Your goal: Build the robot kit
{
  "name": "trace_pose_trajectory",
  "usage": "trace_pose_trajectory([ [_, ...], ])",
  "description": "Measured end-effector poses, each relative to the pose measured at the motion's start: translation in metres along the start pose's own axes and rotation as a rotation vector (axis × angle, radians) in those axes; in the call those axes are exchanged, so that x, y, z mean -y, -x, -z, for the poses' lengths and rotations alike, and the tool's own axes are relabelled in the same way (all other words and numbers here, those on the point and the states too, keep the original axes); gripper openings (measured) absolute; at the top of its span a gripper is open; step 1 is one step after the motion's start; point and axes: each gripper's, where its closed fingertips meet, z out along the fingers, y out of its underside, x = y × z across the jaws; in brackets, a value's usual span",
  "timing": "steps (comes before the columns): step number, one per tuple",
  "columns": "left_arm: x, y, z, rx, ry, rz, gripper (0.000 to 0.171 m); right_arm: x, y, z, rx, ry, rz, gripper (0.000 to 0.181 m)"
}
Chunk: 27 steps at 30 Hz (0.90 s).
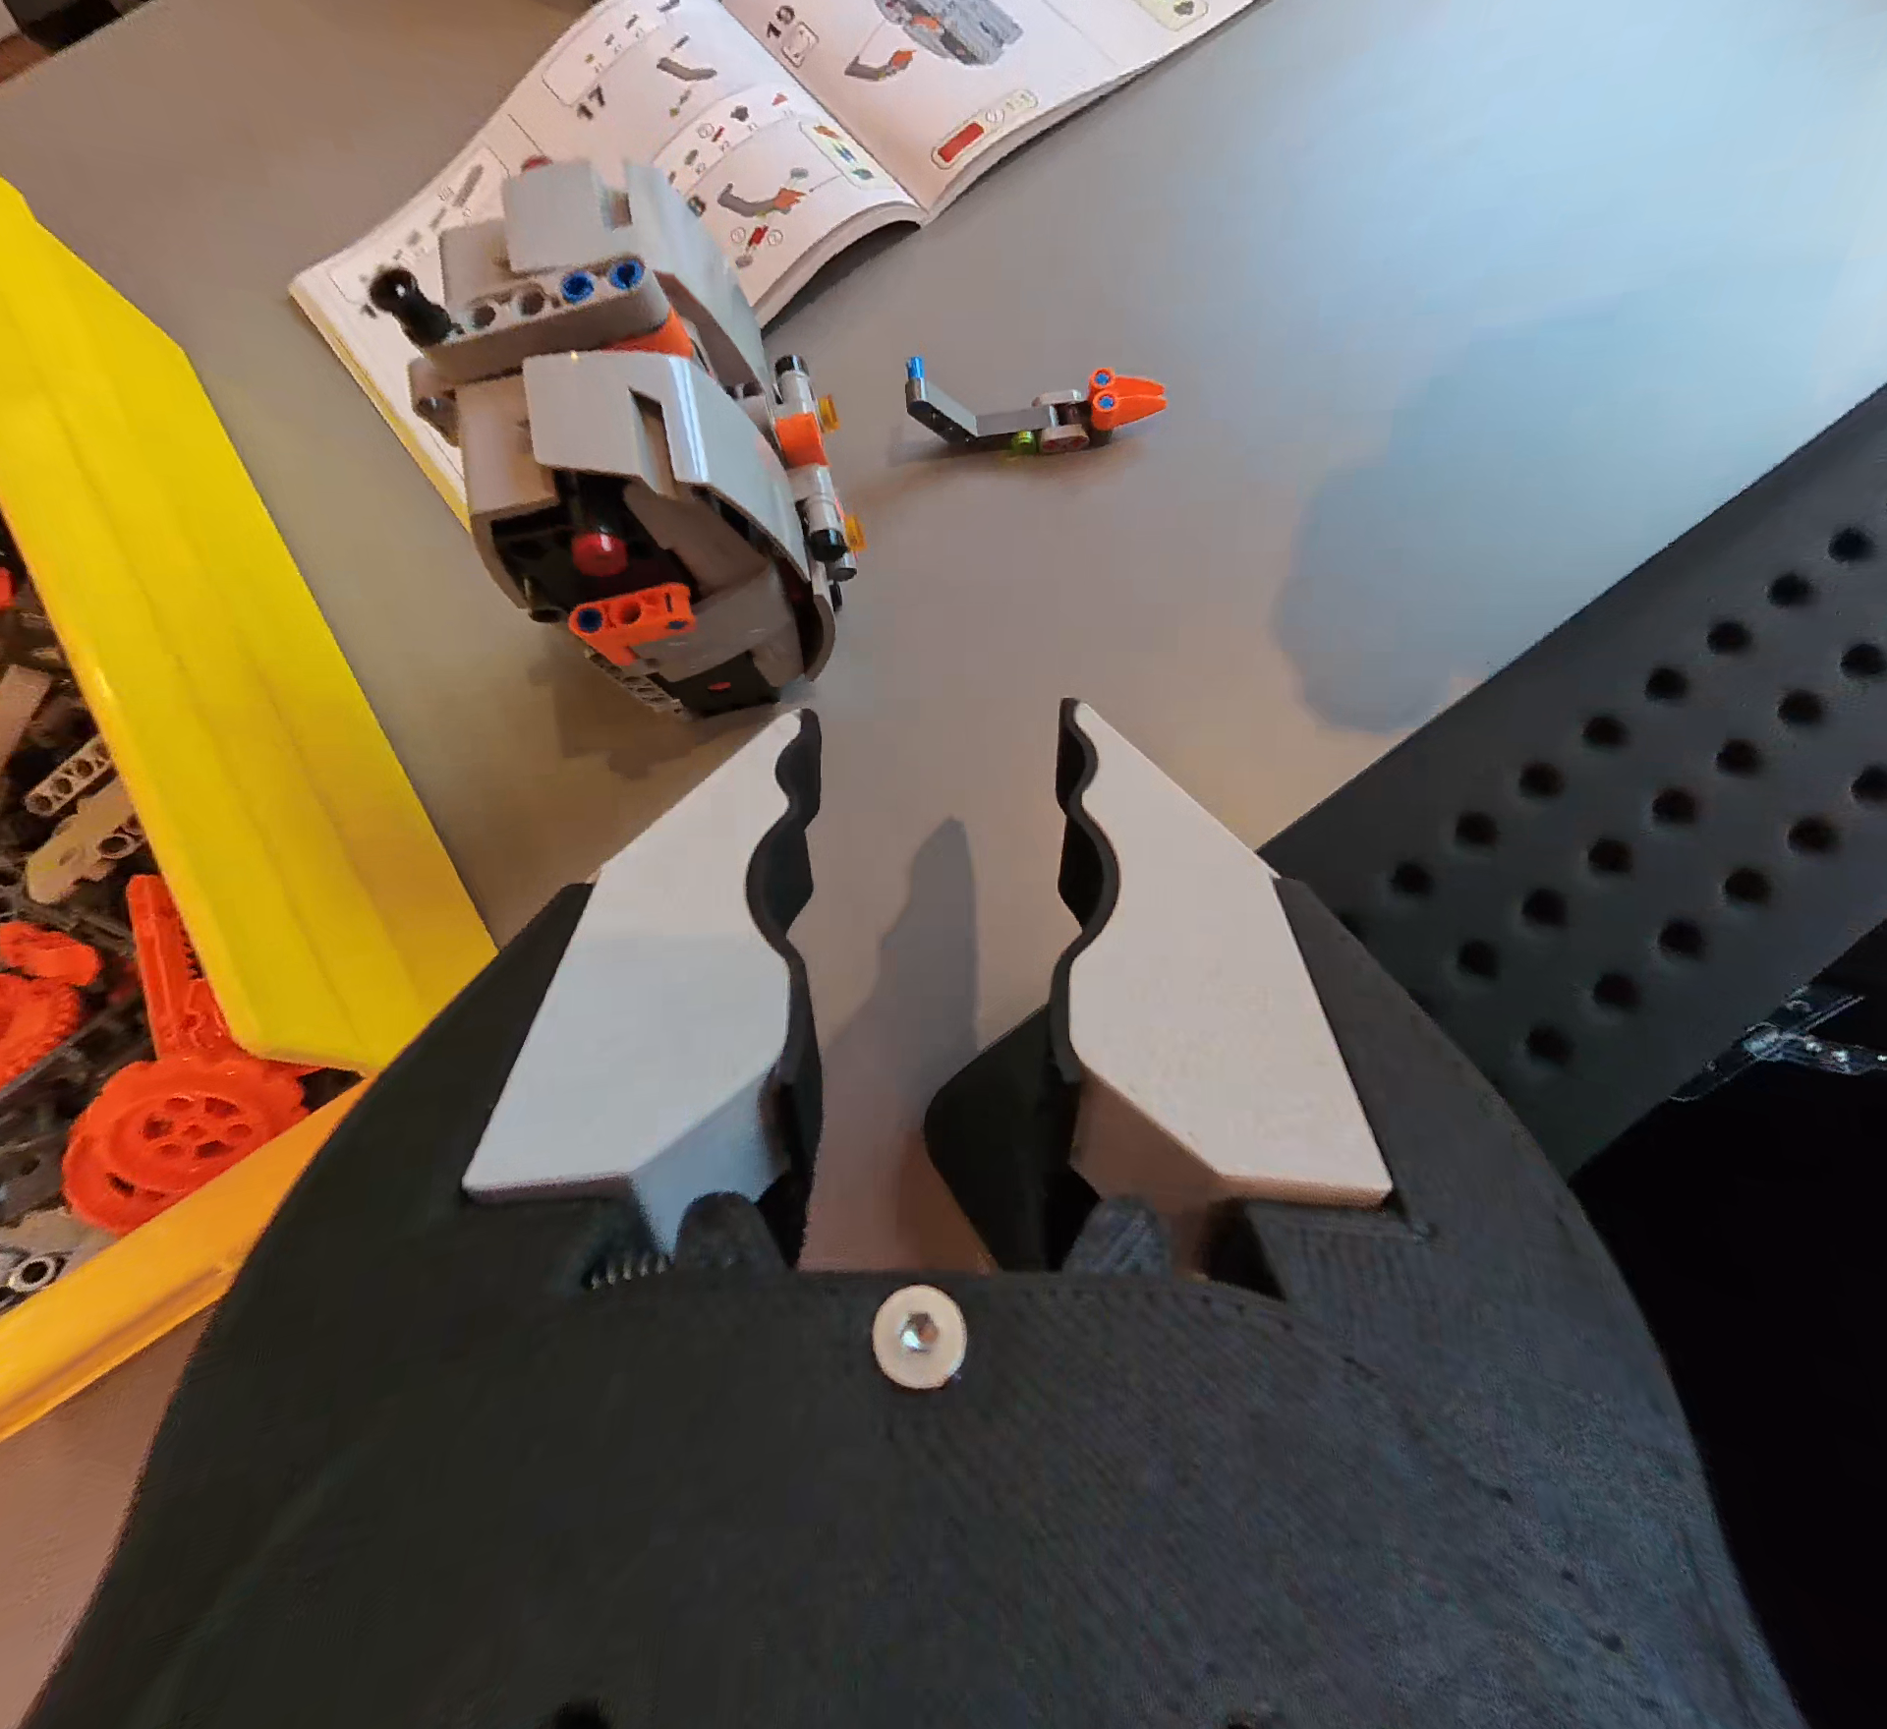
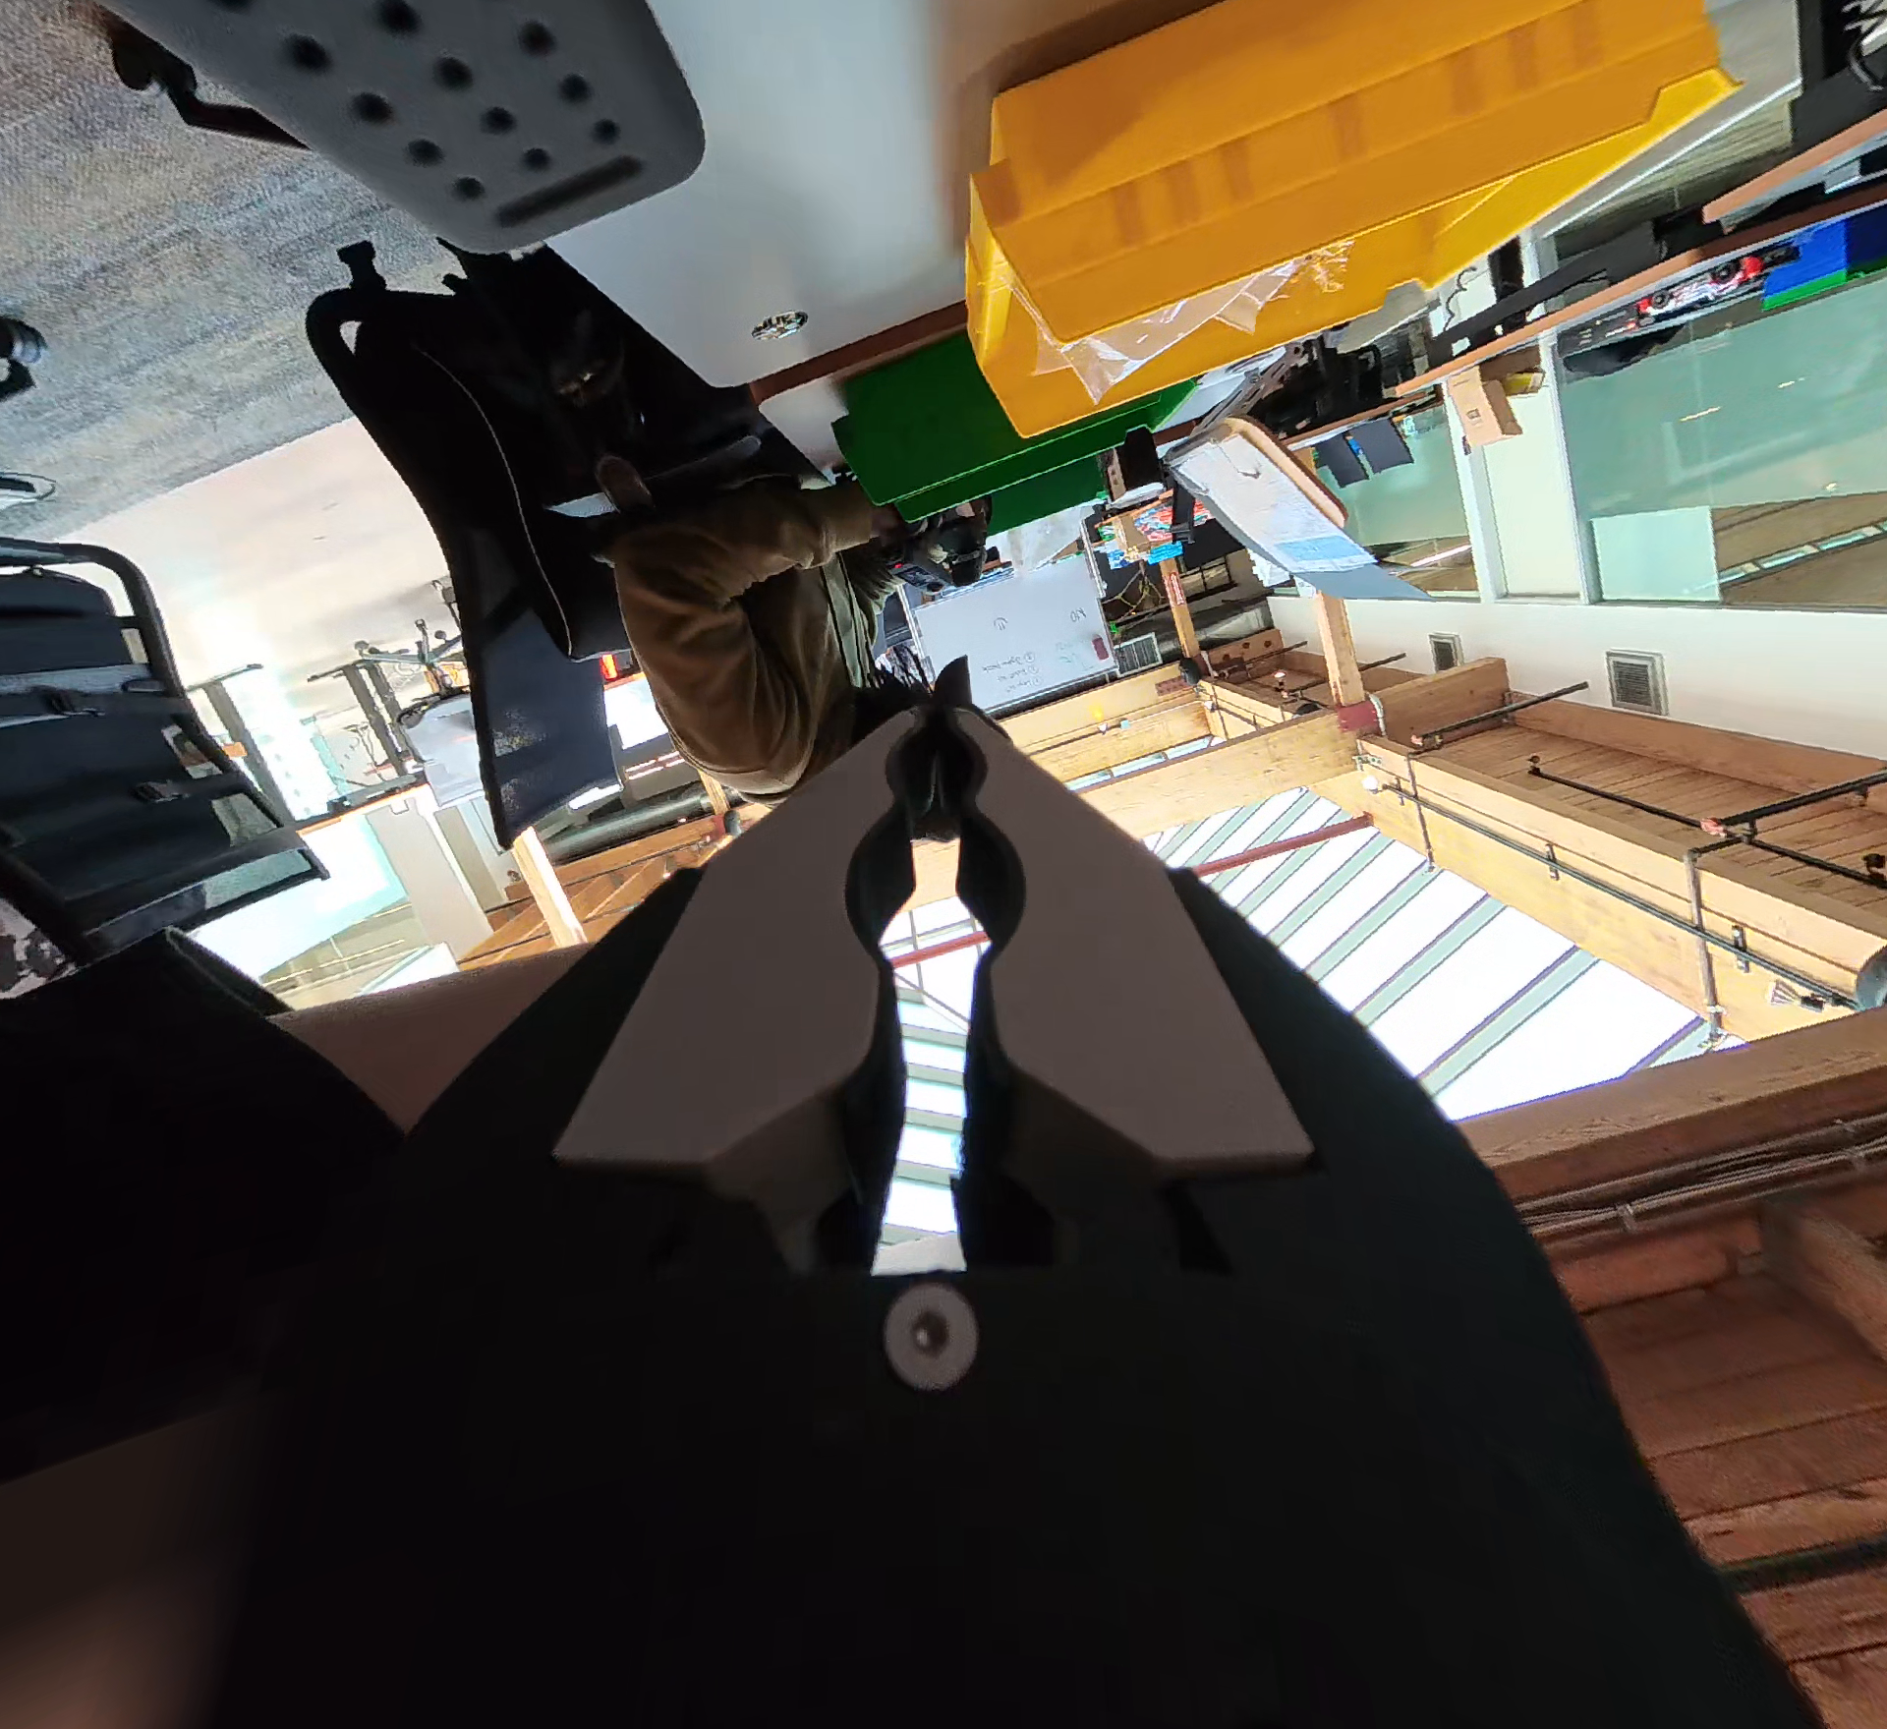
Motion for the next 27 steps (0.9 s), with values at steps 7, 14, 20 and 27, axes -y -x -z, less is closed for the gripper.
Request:
trace_pose_trajectory([
  [7,0.004,-0.011,-0.001,0.01,0.002,-0.01,0.045,-0.02,-0.003,-0.021,-0.013,0.079,-0.027,0.0],
  [14,0.004,-0.02,-0.007,0.004,0.007,-0.009,0.046,-0.036,-0.005,-0.028,-0.033,0.122,-0.052,0.0],
  [20,0.011,-0.033,-0.013,-0.022,-0.012,-0.006,0.048,-0.019,-0.006,-0.039,-0.018,0.078,-0.048,0.0],
  [27,0.005,-0.057,-0.029,-0.042,0.016,-0.049,0.051,0.109,-0.04,-0.05,0.168,-0.581,-0.215,0.0],
])
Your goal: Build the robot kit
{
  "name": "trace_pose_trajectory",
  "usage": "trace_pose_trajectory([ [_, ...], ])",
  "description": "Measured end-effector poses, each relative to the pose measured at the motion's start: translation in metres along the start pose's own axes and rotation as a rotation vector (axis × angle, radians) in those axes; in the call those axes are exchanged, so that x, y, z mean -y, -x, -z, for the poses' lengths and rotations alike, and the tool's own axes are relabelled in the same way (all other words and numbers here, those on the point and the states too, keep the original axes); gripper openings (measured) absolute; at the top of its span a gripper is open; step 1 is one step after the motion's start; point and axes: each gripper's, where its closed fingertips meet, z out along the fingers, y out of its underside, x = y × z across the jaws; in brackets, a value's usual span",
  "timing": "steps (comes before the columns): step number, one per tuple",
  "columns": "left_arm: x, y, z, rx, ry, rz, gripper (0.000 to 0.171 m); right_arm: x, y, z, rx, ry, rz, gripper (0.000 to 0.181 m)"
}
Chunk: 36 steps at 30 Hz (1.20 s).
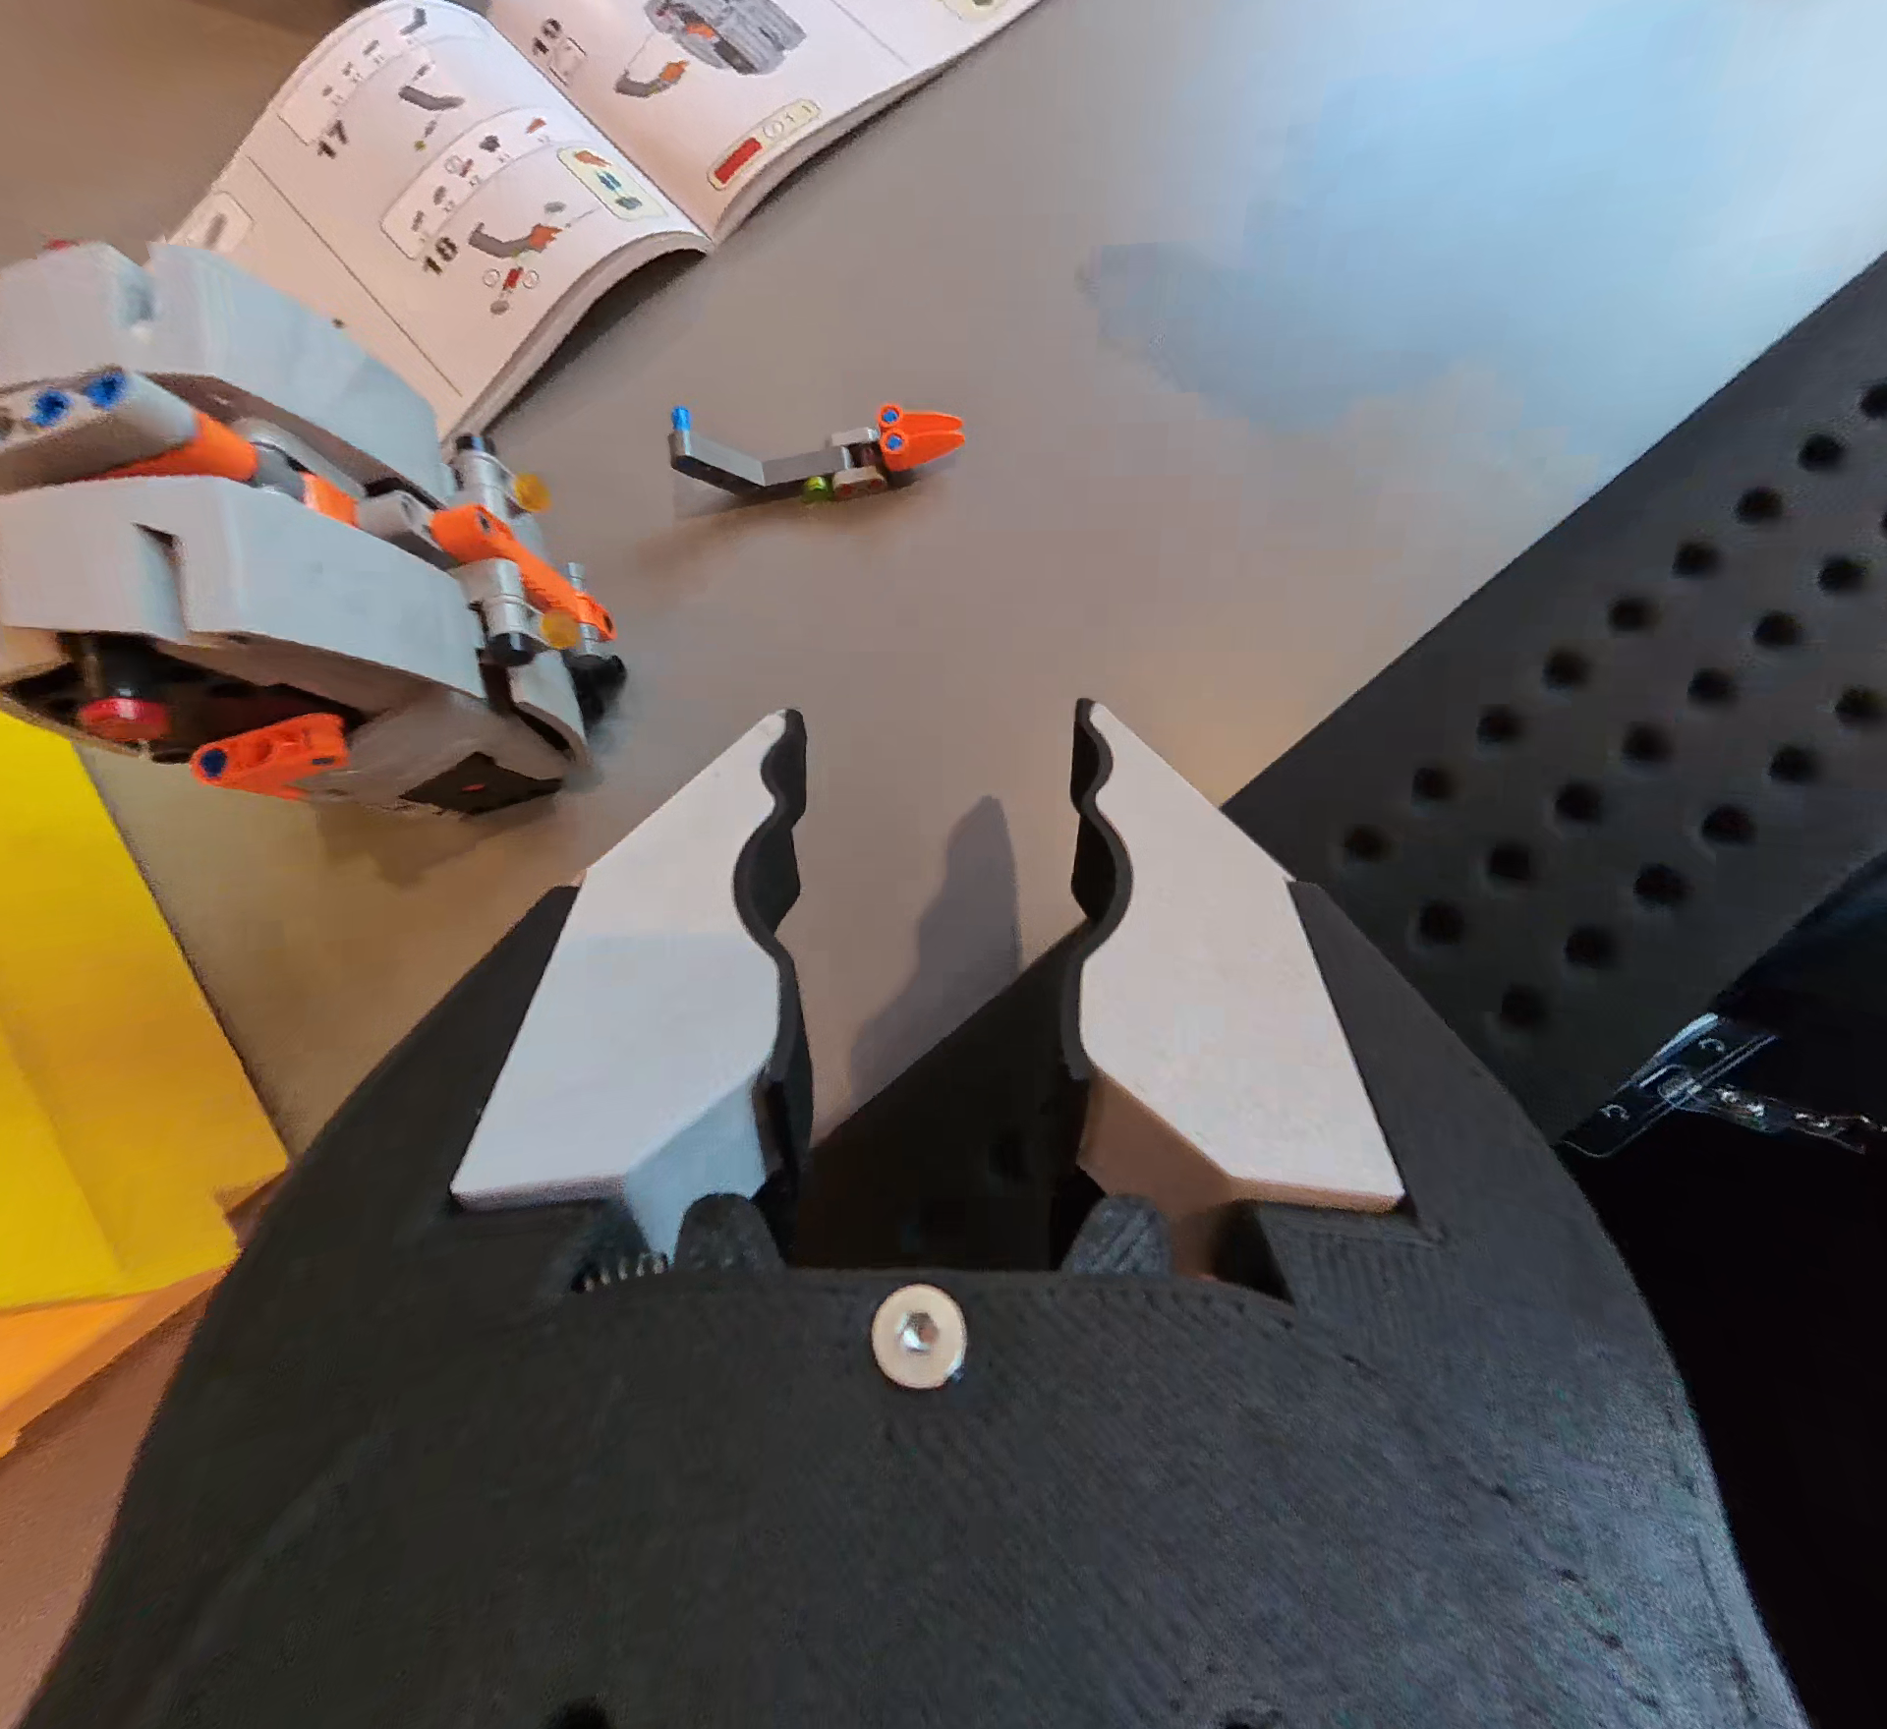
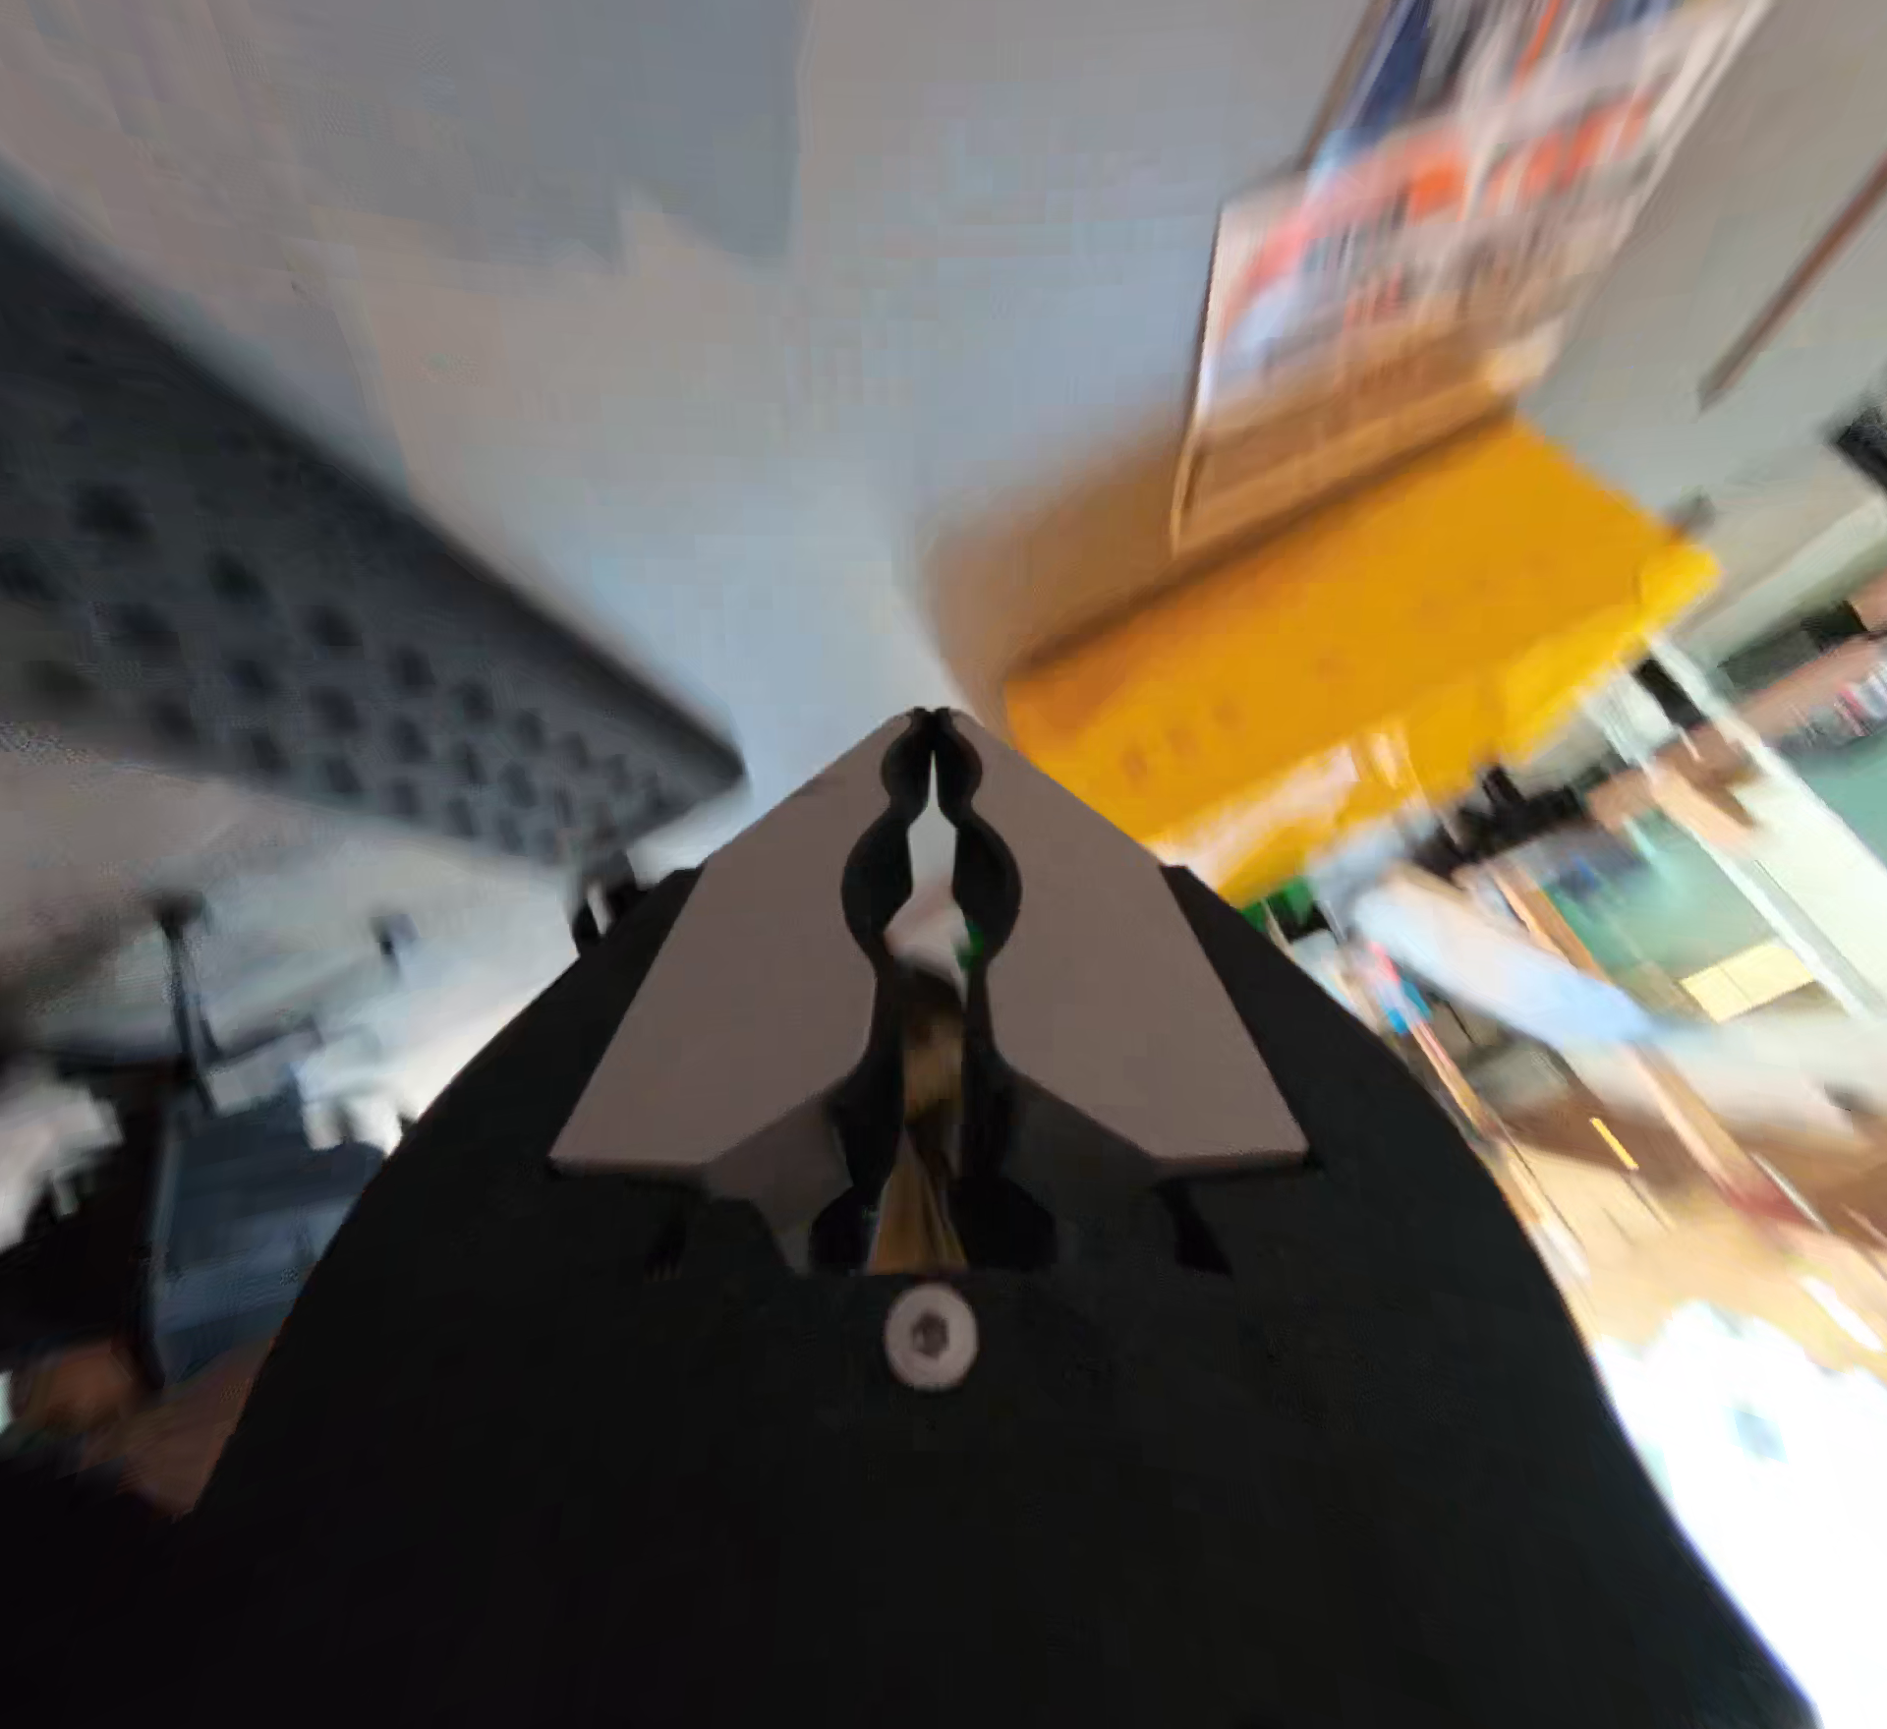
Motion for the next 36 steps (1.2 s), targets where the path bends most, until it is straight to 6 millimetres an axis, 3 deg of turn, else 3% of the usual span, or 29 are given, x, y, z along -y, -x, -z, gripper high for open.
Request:
trace_pose_trajectory([
  [2,-0.005,-0.004,0.0,-0.007,0.001,0.011,0.051,0.071,0.008,0.001,0.118,-0.416,-0.075,0.0],
  [3,-0.008,-0.005,0.0,-0.013,0.001,0.023,0.051,0.109,0.018,0.015,0.178,-0.658,-0.059,0.0],
  [5,-0.011,-0.005,0.003,-0.026,0.003,0.051,0.051,0.174,0.035,0.07,0.245,-1.195,-0.024,0.001],
  [7,-0.01,-0.002,0.008,-0.017,0.002,0.065,0.051,0.208,0.044,0.112,0.29,-1.537,-0.074,0.023],
  [10,-0.008,0.002,0.014,0.01,-0.009,0.077,0.051,0.246,0.058,0.12,0.455,-1.537,-0.153,0.044],
  [12,-0.007,0.002,0.016,0.006,-0.03,0.099,0.051,0.263,0.065,0.115,0.492,-1.491,-0.164,0.048],
  [19,-0.011,0.003,0.013,-0.063,-0.073,0.194,0.05,0.284,0.079,0.09,0.445,-1.386,-0.187,0.047],
  [23,0.006,0.009,0.026,-0.137,-0.175,0.281,0.046,0.284,0.084,0.082,0.419,-1.375,-0.164,0.015],
  [26,0.003,0.018,0.03,-0.105,-0.177,0.269,0.045,0.275,0.081,0.076,0.398,-1.381,-0.151,0.016],
  [31,-0.011,0.03,0.033,-0.066,-0.183,0.288,0.044,0.255,0.066,0.067,0.392,-1.403,-0.22,0.015],
  [36,-0.027,0.052,0.017,0.034,-0.15,0.275,0.04,0.233,0.027,0.063,0.333,-1.448,-0.378,0.015],
])
